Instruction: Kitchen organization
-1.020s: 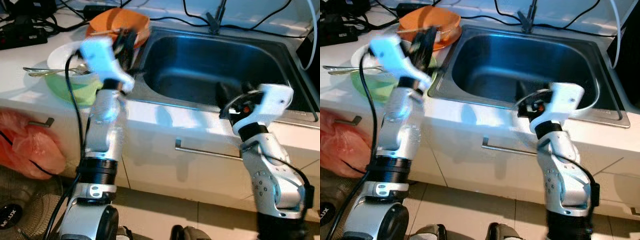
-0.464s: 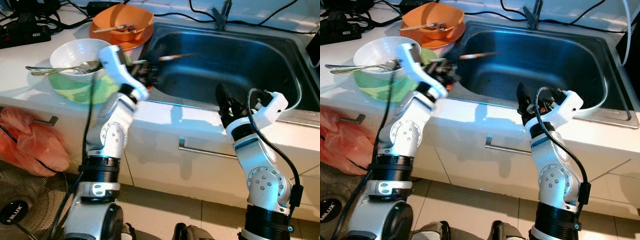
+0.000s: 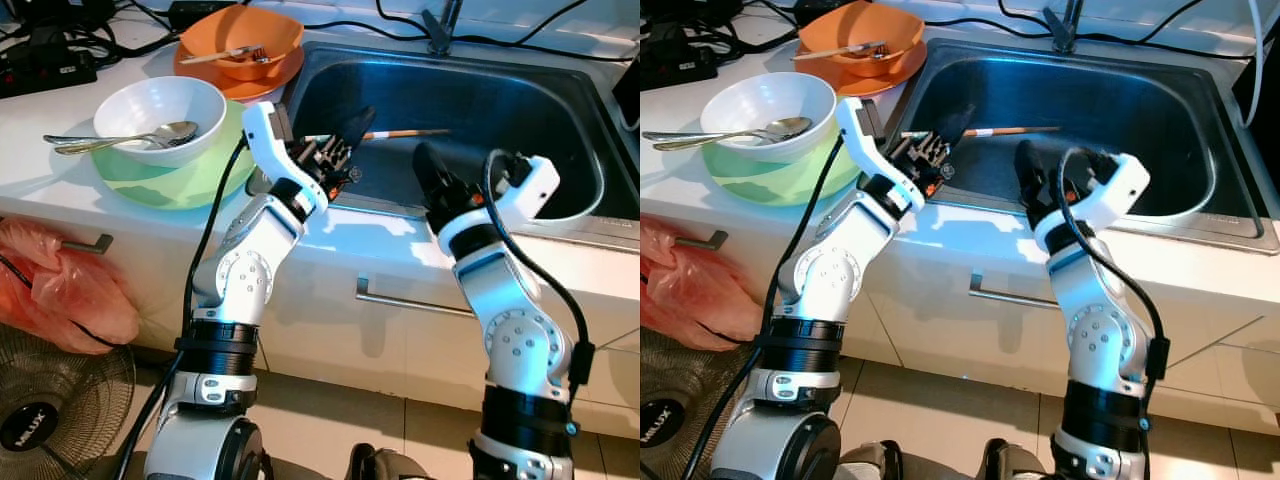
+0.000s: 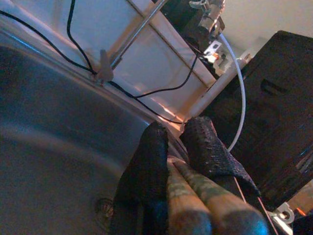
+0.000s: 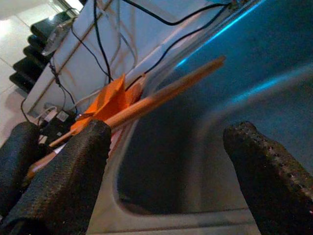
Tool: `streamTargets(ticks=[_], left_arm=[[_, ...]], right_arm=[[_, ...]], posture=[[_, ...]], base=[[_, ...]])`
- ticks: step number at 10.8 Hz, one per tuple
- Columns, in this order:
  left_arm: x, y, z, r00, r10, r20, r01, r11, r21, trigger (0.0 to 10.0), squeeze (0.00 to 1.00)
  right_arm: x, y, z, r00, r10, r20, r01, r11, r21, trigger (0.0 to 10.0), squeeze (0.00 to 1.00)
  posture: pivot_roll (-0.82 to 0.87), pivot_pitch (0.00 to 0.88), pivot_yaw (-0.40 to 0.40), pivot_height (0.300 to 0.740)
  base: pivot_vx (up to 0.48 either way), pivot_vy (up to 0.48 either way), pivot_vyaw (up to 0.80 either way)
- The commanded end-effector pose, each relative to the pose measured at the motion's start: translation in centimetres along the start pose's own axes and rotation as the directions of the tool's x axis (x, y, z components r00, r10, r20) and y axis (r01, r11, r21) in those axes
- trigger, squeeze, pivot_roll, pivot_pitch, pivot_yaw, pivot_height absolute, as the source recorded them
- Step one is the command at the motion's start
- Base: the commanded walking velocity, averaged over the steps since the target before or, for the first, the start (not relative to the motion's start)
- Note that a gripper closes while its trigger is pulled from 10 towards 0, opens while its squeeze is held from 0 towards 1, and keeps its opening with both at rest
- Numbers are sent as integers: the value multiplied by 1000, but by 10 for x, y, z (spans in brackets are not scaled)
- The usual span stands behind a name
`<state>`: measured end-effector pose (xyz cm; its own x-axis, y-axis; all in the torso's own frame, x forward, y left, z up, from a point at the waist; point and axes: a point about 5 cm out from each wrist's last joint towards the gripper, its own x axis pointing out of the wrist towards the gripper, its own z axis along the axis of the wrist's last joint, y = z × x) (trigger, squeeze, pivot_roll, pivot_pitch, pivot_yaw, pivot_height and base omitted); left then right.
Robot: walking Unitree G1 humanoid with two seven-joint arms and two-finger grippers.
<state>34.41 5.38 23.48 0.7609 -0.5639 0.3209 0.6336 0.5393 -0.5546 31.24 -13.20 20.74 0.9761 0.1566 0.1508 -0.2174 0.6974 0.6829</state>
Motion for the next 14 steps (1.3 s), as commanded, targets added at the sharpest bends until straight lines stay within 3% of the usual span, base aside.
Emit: streamTargets(ticks=[1,4,6,9,13,14], left_arm=[[0,-9,-6,999,-38,-4,38,999,-39,10000,0],[-1,-22,-8,996,-86,-12,84,991,-102,10000,0],[-3,-27,-15,993,-113,-32,104,971,-216,10000,0],[-2,-20,-12,996,-82,-19,76,974,-213,10000,0],[-4,-8,-9,1000,-28,-9,26,976,-215,10000,0],[-3,-17,-12,997,-71,-22,65,973,-222,10000,0]], right_arm=[[1,1,0,1000,14,-1,-14,1000,-2,10000,0],[3,4,0,999,31,16,-32,999,9,10000,0],[12,13,1,996,71,56,-80,982,169,10000,0],[19,29,4,984,158,79,-171,964,205,10000,0],[17,31,5,981,177,78,-190,958,216,10000,0],[17,30,4,982,175,76,-188,957,223,10000,0]], posture=[[-8,148,7,740],[-2,146,7,740],[3,148,9,740],[3,150,5,740],[-8,152,9,740],[-6,152,8,740]], base=[[0,0,0],[0,0,0],[0,0,0],[0,0,0],[0,0,0],[0,0,0]])
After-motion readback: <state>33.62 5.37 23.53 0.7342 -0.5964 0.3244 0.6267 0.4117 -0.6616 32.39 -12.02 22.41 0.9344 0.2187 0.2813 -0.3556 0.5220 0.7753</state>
